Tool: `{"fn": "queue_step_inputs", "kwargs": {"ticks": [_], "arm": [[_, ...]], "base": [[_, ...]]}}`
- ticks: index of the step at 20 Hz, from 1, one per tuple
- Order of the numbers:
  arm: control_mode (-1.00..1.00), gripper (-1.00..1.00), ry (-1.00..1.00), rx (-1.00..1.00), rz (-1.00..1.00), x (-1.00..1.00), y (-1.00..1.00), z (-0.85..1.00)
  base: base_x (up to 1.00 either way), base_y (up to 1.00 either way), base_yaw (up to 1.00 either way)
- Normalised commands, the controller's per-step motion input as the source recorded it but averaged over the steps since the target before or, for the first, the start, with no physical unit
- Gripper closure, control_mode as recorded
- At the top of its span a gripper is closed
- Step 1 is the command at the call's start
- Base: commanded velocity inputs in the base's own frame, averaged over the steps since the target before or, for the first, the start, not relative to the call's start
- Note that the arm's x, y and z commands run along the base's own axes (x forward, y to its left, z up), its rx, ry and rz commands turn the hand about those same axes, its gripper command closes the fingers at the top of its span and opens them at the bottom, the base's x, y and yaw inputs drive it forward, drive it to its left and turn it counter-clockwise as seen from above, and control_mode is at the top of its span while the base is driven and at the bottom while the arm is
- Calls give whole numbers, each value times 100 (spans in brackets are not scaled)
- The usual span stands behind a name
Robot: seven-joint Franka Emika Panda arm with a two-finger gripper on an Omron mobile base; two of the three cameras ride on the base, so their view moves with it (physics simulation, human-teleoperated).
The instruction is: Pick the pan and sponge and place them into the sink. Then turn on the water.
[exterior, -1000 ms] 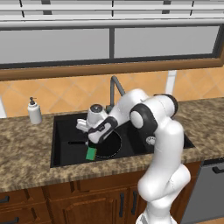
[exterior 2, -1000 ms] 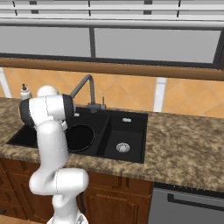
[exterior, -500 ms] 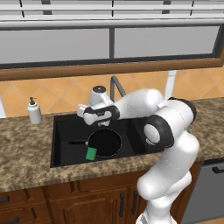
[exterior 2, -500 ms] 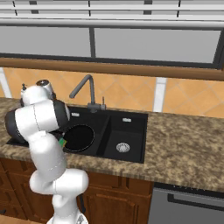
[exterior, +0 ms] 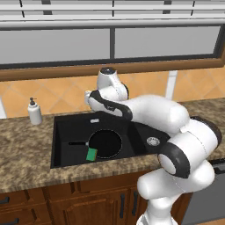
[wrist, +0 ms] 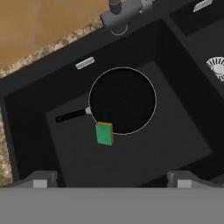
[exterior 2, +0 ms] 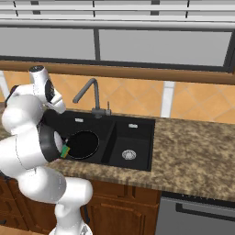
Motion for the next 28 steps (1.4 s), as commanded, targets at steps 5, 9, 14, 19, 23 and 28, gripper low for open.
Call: {"fn": "queue_step_inputs", "kwargs": {"ticks": [5, 9, 14, 19, 23, 28], "arm": [[-100, -100, 0, 0, 0, -57, -60, 86], [-100, -100, 0, 0, 0, -66, -72, 52], [-100, -100, 0, 1, -4, -35, -73, 28], [-100, -100, 0, 1, -11, 16, -91, -3], [-100, -100, -1, 2, -11, 21, -100, -13], [-100, -100, -6, 11, -1, 12, -88, -20]], "base": [[0, 0, 0], [0, 0, 0], [0, 0, 0], [0, 0, 0], [0, 0, 0], [0, 0, 0]]}}
